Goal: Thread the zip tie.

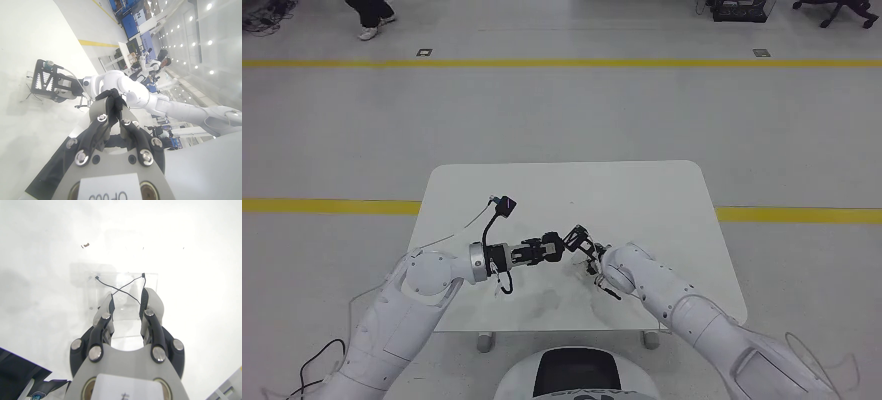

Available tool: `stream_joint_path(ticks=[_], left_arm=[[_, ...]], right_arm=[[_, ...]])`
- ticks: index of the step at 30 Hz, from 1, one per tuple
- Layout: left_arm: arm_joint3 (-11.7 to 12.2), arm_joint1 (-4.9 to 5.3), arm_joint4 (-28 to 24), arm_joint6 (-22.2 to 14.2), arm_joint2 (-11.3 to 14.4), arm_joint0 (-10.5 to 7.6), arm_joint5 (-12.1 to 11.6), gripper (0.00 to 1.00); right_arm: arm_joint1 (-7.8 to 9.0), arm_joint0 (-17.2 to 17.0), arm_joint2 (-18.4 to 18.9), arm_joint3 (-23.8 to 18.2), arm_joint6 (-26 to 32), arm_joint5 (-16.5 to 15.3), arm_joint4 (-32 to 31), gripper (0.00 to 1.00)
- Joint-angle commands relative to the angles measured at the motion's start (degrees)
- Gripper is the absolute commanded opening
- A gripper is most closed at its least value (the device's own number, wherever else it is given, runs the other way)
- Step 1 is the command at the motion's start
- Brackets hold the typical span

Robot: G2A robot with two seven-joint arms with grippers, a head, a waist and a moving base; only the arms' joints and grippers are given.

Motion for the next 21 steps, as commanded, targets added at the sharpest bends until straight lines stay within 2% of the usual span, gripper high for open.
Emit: stream_joint_path(ticks=[1, 13, 21], left_arm=[[0.0, 0.00, 0.0, 0.0, 0.0, 0.00, 0.0, 0.00], [0.0, 0.00, 0.0, 0.0, 0.0, 0.00, 0.0, 0.00], [0.0, 0.00, 0.0, 0.0, 0.0, 0.00, 0.0, 0.00]], right_arm=[[-0.12, 0.0, 0.1, 0.2, 0.0, 0.0, -0.1, 0.29], [-0.69, -0.3, 1.0, 0.8, 0.2, 0.6, -1.1, 0.24], [-1.19, -0.2, 1.3, 1.6, 0.5, 0.5, -1.4, 0.16]])
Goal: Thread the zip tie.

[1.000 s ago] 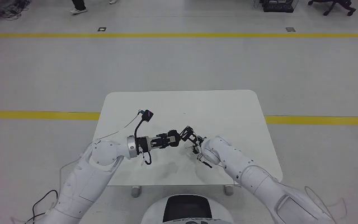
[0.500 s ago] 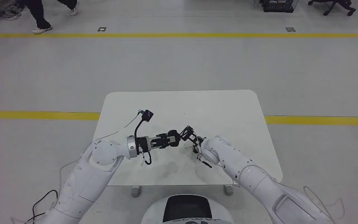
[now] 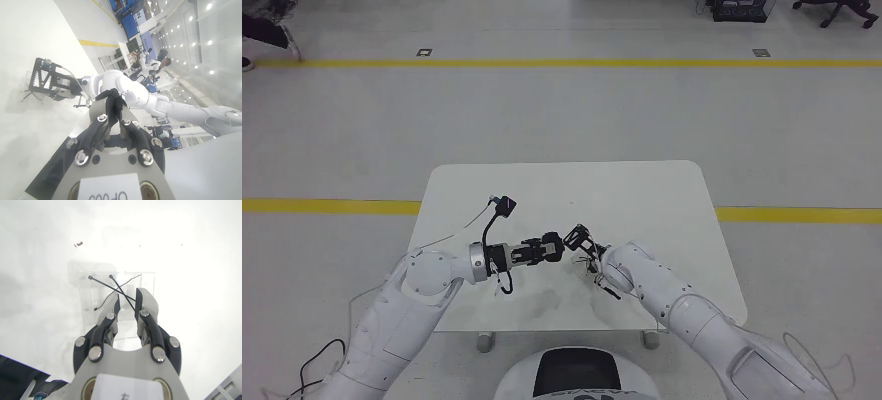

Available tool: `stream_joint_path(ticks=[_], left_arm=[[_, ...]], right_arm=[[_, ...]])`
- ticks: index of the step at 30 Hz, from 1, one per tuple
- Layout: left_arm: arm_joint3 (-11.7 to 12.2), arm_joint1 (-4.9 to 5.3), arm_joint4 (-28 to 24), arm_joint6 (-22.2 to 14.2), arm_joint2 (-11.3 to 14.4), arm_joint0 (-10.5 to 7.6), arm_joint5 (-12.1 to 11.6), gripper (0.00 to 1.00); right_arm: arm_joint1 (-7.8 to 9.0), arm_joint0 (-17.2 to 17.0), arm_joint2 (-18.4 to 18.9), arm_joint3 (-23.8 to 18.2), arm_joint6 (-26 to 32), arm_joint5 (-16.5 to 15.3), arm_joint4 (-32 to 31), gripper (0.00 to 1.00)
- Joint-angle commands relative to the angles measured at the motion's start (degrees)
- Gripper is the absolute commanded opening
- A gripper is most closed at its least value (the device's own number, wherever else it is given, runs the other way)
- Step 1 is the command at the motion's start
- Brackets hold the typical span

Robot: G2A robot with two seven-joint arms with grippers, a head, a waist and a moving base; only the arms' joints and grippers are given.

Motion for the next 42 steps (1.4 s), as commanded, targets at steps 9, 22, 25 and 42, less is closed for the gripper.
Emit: stream_joint_path(ticks=[9, 22, 25, 42], left_arm=[[0.0, 0.00, 0.0, 0.0, 0.0, 0.00, 0.0, 0.00], [0.0, 0.00, 0.0, 0.0, 0.0, 0.00, 0.0, 0.00], [0.0, 0.00, 0.0, 0.0, 0.0, 0.00, 0.0, 0.00], [0.0, 0.00, 0.0, 0.0, 0.0, 0.00, 0.0, 0.00]], right_arm=[[-0.48, 0.0, 0.5, 0.6, 0.0, -1.0, -0.2, 0.18], [-1.01, 0.5, 1.4, 1.9, 1.4, -6.4, 2.4, 0.23], [-1.00, 0.4, 1.6, 1.4, 0.9, -6.5, 2.0, 0.23], [-1.65, 0.7, 1.3, 5.0, -3.8, -8.5, -0.5, 0.16]])
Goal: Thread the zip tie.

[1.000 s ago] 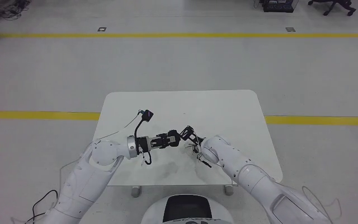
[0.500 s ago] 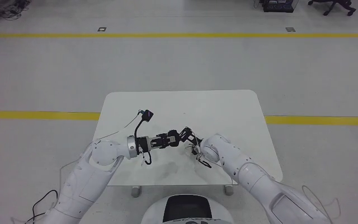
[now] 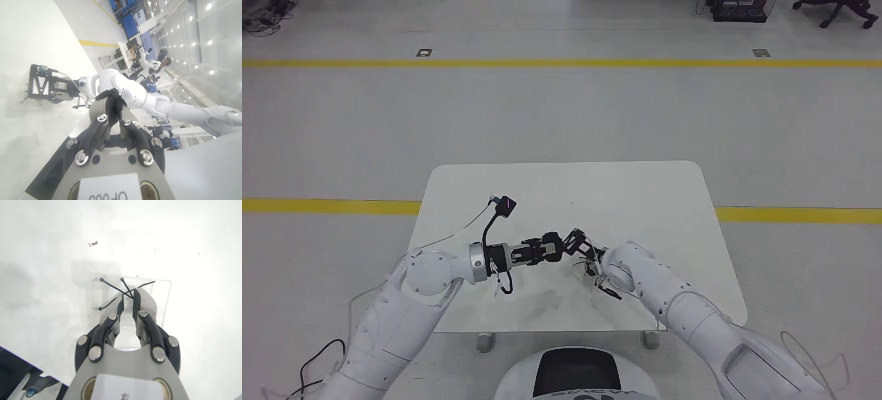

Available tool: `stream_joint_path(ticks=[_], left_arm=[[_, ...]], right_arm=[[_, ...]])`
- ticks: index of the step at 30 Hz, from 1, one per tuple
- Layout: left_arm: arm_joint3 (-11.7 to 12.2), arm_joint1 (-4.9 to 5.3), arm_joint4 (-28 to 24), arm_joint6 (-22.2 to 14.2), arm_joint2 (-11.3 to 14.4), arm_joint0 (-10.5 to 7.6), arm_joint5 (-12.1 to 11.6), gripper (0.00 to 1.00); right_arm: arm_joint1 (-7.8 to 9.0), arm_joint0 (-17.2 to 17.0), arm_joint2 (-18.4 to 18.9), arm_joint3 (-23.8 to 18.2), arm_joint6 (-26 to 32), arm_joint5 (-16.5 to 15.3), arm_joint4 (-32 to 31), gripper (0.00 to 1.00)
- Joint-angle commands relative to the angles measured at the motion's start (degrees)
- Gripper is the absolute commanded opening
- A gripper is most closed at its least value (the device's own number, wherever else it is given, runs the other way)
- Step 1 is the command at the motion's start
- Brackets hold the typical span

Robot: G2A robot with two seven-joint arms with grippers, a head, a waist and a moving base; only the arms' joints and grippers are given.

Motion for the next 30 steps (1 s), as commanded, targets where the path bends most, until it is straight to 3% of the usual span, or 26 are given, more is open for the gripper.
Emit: stream_joint_path(ticks=[1, 5, 15, 30], left_arm=[[0.0, 0.00, 0.0, 0.0, 0.0, 0.00, 0.0, 0.00], [0.0, 0.00, 0.0, 0.0, 0.0, 0.00, 0.0, 0.00], [0.0, 0.00, 0.0, 0.0, 0.0, 0.00, 0.0, 0.00], [0.0, 0.00, 0.0, 0.0, 0.0, 0.00, 0.0, 0.00]], right_arm=[[-0.14, 0.1, 0.0, 0.0, 0.2, 0.0, 0.1, 0.14], [-0.23, 0.1, 0.1, -0.7, 0.7, 0.1, -0.1, 0.00], [0.84, -2.0, 1.3, -5.0, -0.8, -0.3, -4.7, 0.00], [0.98, -3.2, 0.7, -5.6, -3.2, -0.9, -10.6, 0.00]])
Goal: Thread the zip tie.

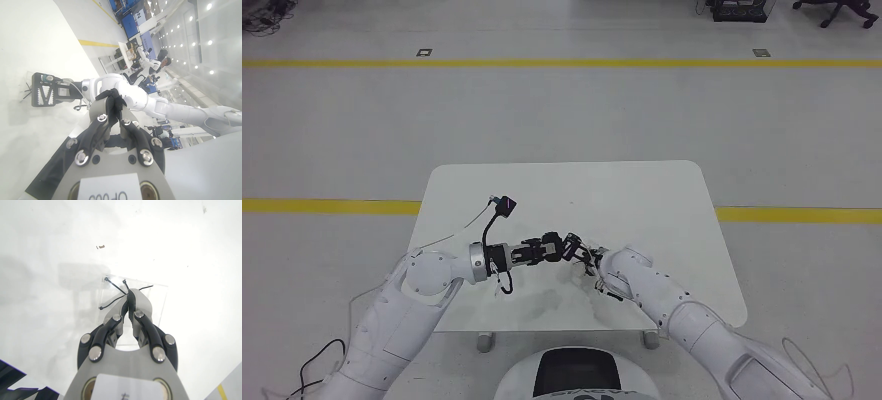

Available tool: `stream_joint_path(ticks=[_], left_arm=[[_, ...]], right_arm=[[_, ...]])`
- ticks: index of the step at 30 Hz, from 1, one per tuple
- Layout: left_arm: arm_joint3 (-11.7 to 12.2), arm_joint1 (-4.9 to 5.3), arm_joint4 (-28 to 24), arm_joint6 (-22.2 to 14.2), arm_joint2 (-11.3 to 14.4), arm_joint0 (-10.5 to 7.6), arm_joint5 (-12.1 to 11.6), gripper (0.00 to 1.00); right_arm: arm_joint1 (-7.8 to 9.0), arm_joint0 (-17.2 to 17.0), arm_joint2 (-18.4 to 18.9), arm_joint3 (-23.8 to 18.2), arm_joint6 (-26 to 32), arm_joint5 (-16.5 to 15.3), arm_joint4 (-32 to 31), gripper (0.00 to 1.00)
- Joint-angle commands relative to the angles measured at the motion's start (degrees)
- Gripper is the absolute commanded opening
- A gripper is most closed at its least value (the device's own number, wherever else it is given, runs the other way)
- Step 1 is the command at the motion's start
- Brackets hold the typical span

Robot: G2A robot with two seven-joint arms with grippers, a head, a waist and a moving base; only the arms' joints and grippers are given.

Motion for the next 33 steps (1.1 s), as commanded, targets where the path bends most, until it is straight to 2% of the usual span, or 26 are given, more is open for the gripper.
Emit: stream_joint_path(ticks=[1, 4, 19, 33], left_arm=[[0.0, 0.00, 0.0, 0.0, 0.0, 0.00, 0.0, 0.00], [0.0, 0.00, 0.0, 0.0, 0.0, 0.00, 0.0, 0.00], [0.0, 0.00, 0.0, 0.0, 0.0, 0.00, 0.0, 0.00], [0.0, 0.00, 0.0, 0.0, 0.0, 0.00, 0.0, 0.00]], right_arm=[[-0.10, -0.1, -0.1, 0.2, -0.3, 0.3, -0.5, 0.00], [-0.38, 0.1, -0.3, 1.0, -0.3, 1.3, -0.9, 0.00], [-1.95, 1.7, -1.5, 5.7, -2.0, 2.3, -2.3, 0.00], [-1.89, 0.6, -0.1, 4.4, -4.8, 1.6, -3.4, 0.00]])
